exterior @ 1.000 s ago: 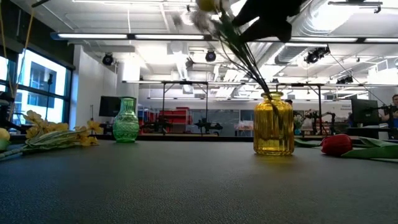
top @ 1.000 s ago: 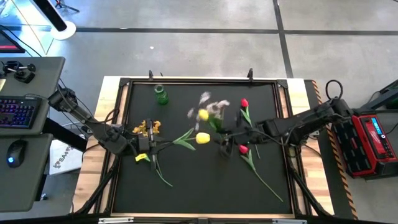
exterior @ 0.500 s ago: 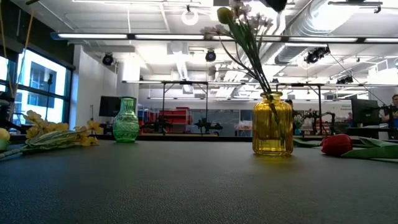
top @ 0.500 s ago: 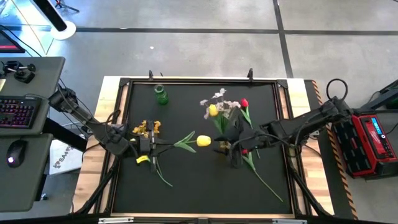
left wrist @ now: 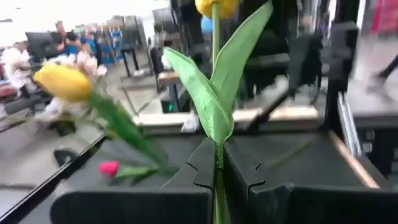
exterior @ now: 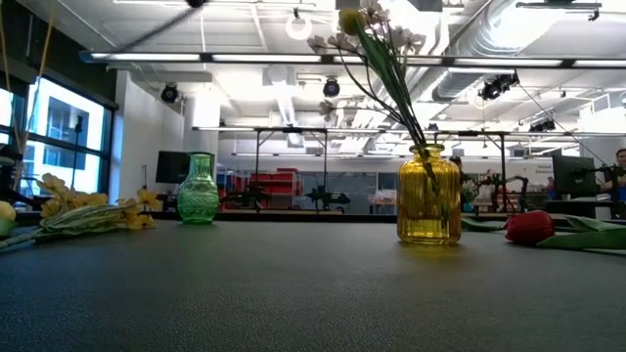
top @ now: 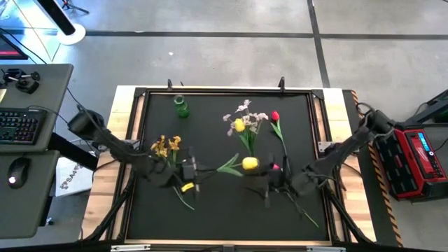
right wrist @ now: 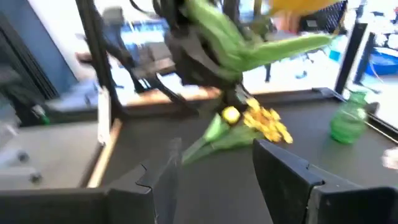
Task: Sort flowers into vase by color
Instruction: Put the yellow tulip into the yellow vase
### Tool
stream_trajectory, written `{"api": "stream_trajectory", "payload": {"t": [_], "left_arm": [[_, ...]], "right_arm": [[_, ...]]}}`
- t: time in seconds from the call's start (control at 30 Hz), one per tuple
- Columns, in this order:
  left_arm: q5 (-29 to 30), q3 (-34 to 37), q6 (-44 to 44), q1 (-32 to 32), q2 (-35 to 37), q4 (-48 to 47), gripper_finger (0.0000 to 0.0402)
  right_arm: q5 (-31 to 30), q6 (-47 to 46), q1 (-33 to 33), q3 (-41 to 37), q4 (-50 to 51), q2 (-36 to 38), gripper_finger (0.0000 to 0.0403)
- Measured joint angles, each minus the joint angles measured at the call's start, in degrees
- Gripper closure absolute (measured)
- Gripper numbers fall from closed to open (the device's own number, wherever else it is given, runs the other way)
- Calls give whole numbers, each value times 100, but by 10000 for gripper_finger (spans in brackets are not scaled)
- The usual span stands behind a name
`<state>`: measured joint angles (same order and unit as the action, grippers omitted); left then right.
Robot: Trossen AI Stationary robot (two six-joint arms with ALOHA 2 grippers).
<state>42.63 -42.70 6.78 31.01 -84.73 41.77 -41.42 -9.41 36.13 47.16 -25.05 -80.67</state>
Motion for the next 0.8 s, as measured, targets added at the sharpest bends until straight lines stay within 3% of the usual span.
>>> {"api": "stream_trajectory", "payload": {"t": [0.1,0.23,0.43,0.8], "left_arm": [[-557,0,232,-222,-462,1087,400],[-1163,0,335,-498,-763,2055,401],[-1979,0,113,-793,-822,2159,400],[-2145,0,92,-759,-821,2126,400]], "right_arm": [[0,267,-27,-355,-1433,-325,219],[7,610,-126,-461,-2044,-731,219],[-65,1114,-268,-1,-2164,-1001,219],[-269,1601,-334,695,-2103,-1005,221]]}}
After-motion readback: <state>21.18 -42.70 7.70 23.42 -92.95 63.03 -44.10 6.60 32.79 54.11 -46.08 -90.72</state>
